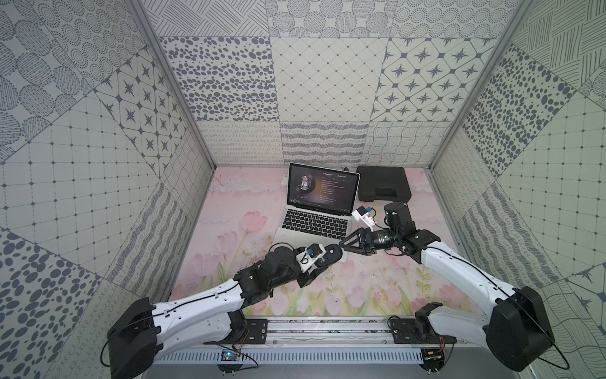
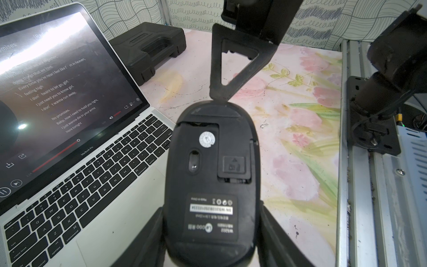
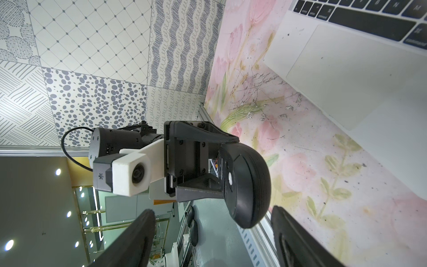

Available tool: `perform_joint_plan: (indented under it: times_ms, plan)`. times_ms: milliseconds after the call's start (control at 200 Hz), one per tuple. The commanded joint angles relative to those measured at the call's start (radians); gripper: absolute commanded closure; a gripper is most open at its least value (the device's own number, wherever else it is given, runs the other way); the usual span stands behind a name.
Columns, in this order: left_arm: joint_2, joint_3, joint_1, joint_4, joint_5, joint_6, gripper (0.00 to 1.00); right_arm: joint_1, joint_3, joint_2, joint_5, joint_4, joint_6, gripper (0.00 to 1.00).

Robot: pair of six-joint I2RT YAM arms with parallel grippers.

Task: Remove the wireless mouse receiver from the laptop
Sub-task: Close the lid on the mouse.

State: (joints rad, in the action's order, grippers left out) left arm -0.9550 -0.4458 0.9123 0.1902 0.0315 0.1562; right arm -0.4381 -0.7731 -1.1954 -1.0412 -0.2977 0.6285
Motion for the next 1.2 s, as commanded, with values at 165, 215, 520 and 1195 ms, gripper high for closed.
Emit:
perform_joint_plan:
  times_ms: [165, 215, 520, 1195]
  plan:
    - [0.004, -0.024, -0.006, 0.041, 0.079, -0.020, 1.00, 0.018, -0.037, -0.035, -0.011, -0.088, -0.188, 0.22]
    - [0.007, -0.027, -0.006, 0.037, 0.090, -0.020, 1.00, 0.018, -0.046, -0.049, -0.009, -0.120, -0.223, 0.22]
    - [0.009, -0.045, -0.006, 0.022, 0.142, -0.020, 1.00, -0.047, -0.052, -0.084, -0.081, -0.048, -0.217, 0.25]
    - [0.008, -0.057, -0.006, 0.000, 0.152, -0.007, 1.00, -0.068, -0.042, -0.103, -0.116, -0.035, -0.200, 0.54]
